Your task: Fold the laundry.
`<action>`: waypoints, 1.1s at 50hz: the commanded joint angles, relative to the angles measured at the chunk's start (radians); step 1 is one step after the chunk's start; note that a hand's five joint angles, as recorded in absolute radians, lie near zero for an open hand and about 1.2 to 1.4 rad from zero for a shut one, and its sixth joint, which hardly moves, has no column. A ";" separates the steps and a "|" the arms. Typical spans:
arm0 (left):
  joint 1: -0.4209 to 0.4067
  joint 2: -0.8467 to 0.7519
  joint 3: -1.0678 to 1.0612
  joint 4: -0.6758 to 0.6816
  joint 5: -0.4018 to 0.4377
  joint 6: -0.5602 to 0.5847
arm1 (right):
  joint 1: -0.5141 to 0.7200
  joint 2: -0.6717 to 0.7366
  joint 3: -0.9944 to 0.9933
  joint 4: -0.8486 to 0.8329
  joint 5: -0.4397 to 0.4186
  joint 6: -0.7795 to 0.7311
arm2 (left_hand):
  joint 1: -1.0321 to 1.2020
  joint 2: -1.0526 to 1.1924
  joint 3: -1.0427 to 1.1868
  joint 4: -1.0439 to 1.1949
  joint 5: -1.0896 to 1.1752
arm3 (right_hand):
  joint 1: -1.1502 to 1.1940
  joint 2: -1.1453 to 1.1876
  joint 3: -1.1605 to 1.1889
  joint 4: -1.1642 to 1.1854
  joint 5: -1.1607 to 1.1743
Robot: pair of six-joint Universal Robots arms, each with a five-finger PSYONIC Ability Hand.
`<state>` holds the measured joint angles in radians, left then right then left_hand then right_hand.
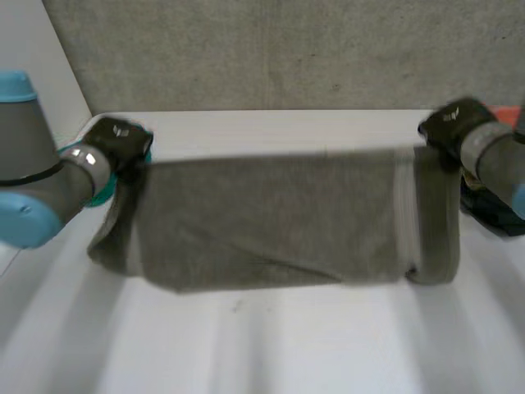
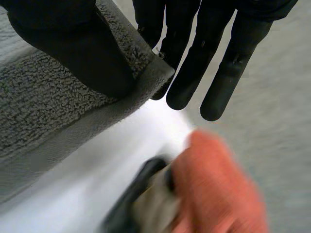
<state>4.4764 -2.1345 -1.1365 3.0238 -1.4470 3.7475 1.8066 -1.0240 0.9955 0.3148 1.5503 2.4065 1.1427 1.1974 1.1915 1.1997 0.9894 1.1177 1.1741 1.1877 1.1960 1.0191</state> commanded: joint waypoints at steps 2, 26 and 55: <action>-0.051 -0.059 0.291 0.490 -0.024 -0.029 | 0.037 0.039 -0.221 -0.527 0.106 0.189 | 0.254 0.199 0.205 0.197 0.232 | 0.279 0.222 0.209 0.200 0.203; -0.036 0.131 -0.390 0.648 -0.038 -0.051 | 0.046 -0.065 0.320 -0.694 -0.009 0.197 | 0.254 0.199 0.205 0.197 0.232 | 0.279 0.222 0.209 0.200 0.203; 0.132 -0.059 -0.531 0.658 0.105 0.124 | 0.045 0.018 0.522 -0.668 -0.016 0.189 | -0.313 -0.367 -0.361 -0.370 -0.334 | 0.279 0.222 0.209 0.200 0.203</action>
<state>4.5829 -2.1975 -1.6598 3.6834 -1.3409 3.8701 1.8521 -1.0036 1.5189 -0.3539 1.5332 2.5970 0.7498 0.7477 0.7507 0.7431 0.5678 1.1178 1.1762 1.1877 1.1965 1.0232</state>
